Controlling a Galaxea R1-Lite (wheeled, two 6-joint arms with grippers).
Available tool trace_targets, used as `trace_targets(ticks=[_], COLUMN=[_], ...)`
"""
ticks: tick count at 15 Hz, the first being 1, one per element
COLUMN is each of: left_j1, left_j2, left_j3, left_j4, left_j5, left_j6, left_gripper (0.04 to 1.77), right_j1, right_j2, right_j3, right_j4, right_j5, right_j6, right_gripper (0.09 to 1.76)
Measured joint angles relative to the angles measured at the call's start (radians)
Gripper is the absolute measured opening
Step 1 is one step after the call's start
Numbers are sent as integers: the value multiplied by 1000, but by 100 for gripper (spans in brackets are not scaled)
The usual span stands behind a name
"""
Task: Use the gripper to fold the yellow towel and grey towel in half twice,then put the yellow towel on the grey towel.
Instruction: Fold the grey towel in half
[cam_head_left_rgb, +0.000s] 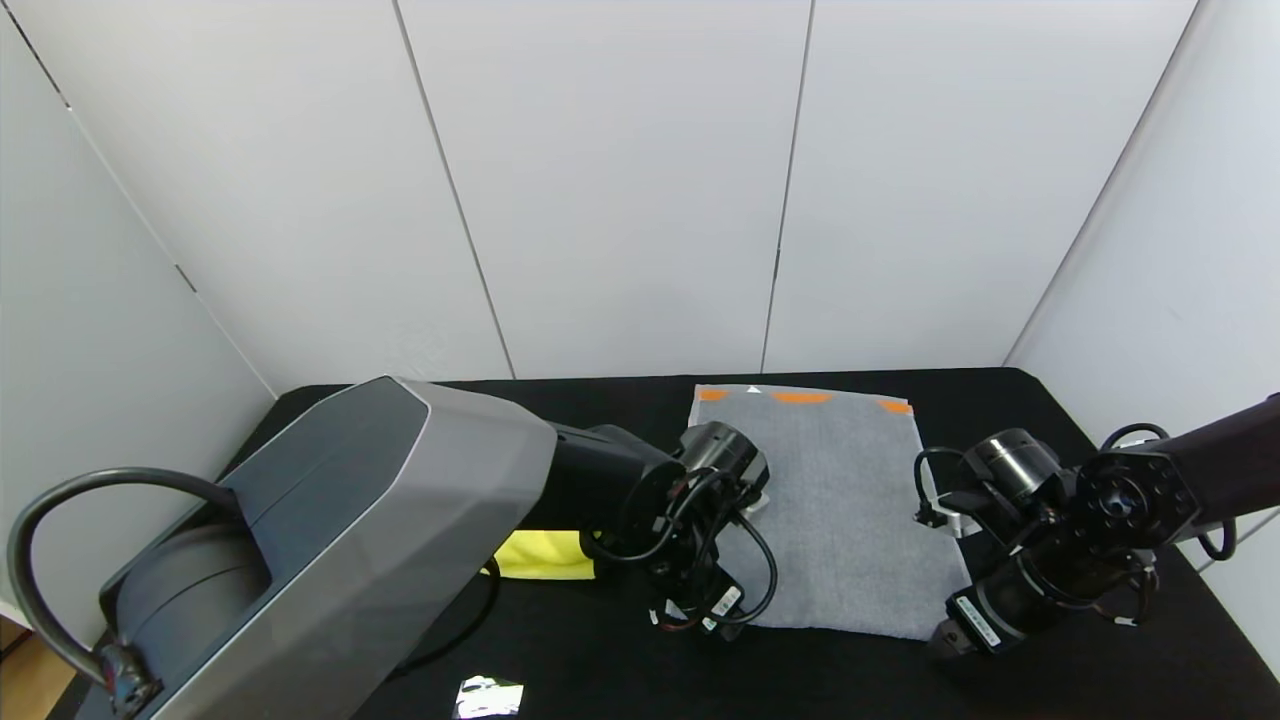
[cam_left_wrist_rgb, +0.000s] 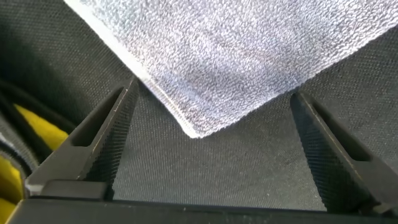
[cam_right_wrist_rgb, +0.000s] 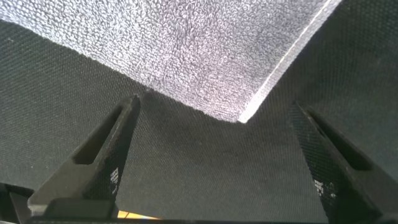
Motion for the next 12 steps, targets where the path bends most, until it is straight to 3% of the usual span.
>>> trace_targets(ticks=[2, 3, 4, 7, 10, 11, 12], left_j1=[0, 0, 0, 1, 0, 0, 0], left_j2=[8, 12, 15, 21, 20, 20, 20], left_j3=[-7, -12, -15, -19, -19, -19, -18], left_j4=[0, 0, 0, 1, 3, 4, 4], left_j5=[-1, -1, 0, 3, 3, 3, 2], left_j6=[0, -2, -9, -15, -15, -14, -16], left_gripper=[172, 164, 147, 102, 69, 8, 13], right_j1=[1, 1, 1, 1, 2, 4, 7], right_j2=[4, 7, 9, 12, 13, 13, 13], right_j3=[0, -1, -1, -5, -8, -8, -7], right_j4=[-1, -1, -1, -2, -3, -3, -3], right_j5=[0, 0, 0, -1, -1, -1, -1], right_j6=[0, 0, 0, 0, 1, 1, 2], right_gripper=[171, 171, 159, 111, 79, 46, 14])
